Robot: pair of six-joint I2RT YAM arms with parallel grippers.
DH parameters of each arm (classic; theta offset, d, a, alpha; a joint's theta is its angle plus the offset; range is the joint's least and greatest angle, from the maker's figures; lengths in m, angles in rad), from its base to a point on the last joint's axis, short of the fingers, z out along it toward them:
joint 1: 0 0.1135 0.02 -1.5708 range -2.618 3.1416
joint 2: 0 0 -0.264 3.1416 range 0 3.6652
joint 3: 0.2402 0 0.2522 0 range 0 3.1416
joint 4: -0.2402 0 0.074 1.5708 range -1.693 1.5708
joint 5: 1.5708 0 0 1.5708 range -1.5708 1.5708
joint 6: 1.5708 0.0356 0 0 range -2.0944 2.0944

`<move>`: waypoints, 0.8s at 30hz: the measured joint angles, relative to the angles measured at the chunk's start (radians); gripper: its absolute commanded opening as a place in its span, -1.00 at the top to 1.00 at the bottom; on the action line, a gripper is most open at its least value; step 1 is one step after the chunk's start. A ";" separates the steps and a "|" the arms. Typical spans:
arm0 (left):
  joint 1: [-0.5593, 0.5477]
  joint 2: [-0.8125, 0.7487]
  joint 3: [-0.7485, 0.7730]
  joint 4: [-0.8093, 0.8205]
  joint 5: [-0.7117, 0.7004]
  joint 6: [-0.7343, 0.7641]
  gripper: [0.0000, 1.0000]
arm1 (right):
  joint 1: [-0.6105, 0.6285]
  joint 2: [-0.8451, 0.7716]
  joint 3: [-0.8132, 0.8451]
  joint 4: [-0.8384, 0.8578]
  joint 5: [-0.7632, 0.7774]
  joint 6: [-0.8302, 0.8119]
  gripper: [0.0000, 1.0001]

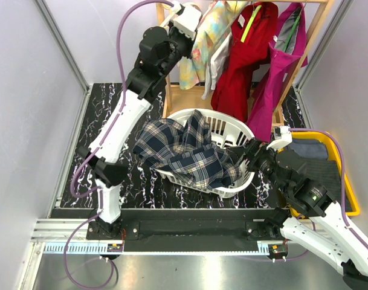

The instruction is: Remove the skirt from the hanger

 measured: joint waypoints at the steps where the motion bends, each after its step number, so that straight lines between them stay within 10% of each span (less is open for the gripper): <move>1: 0.000 -0.016 -0.014 -0.005 0.000 -0.009 1.00 | 0.000 0.001 0.000 0.000 0.000 0.000 -0.97; 15: 0.004 -0.562 -0.583 -0.059 0.016 -0.043 1.00 | 0.000 0.047 0.043 -0.001 -0.003 -0.016 -0.99; 24: 0.006 -0.848 -0.619 -0.248 0.057 -0.089 1.00 | 0.000 0.171 0.102 0.175 -0.110 -0.011 -0.99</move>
